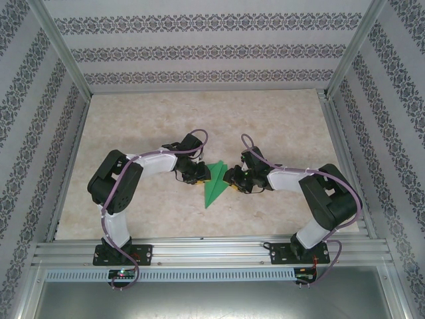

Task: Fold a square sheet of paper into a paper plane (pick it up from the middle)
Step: Turn over the paper at the center of the table.

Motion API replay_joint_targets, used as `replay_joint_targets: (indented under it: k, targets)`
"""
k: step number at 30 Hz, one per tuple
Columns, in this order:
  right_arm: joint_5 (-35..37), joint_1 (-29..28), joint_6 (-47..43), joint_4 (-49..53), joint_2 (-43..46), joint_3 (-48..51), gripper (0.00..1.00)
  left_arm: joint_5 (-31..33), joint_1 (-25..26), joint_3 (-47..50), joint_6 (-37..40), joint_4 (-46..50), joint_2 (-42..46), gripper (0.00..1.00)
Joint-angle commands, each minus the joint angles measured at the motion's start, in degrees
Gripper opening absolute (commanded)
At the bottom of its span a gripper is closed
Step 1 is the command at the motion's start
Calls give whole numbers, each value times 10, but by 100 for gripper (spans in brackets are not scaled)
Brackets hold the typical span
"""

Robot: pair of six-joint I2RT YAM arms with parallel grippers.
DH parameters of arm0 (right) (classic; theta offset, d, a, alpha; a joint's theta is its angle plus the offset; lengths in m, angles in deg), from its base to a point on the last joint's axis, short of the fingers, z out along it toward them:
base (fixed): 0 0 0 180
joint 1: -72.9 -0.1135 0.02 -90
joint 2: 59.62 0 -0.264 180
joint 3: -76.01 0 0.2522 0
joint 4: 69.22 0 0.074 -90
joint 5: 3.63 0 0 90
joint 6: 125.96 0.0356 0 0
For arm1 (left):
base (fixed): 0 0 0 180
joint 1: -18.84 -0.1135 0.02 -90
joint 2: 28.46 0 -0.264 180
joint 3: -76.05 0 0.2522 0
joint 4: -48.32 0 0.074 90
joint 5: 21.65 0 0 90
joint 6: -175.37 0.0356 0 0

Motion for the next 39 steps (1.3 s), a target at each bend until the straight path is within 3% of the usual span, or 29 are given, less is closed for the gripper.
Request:
replay_joint_targets:
  k: [1,10,25,35,39]
  targets:
    - [-26,-7,5,-78,-21,-14,37,-9,-7,-4,11,24,-10,26]
    - [-23,-3,13,-104,-9,-7,38,-10,-7,-6,10,26,-10,24]
    - [-35,-9,16,-166,-33,1,47,7,-7,11,-3,17,8,21]
    - [-35,-20,24,-187,-36,27,48,21,-7,39,-26,-6,28,21]
    - [-35,-24,23,-194,-45,11,42,18,-7,40,-28,-10,29,21]
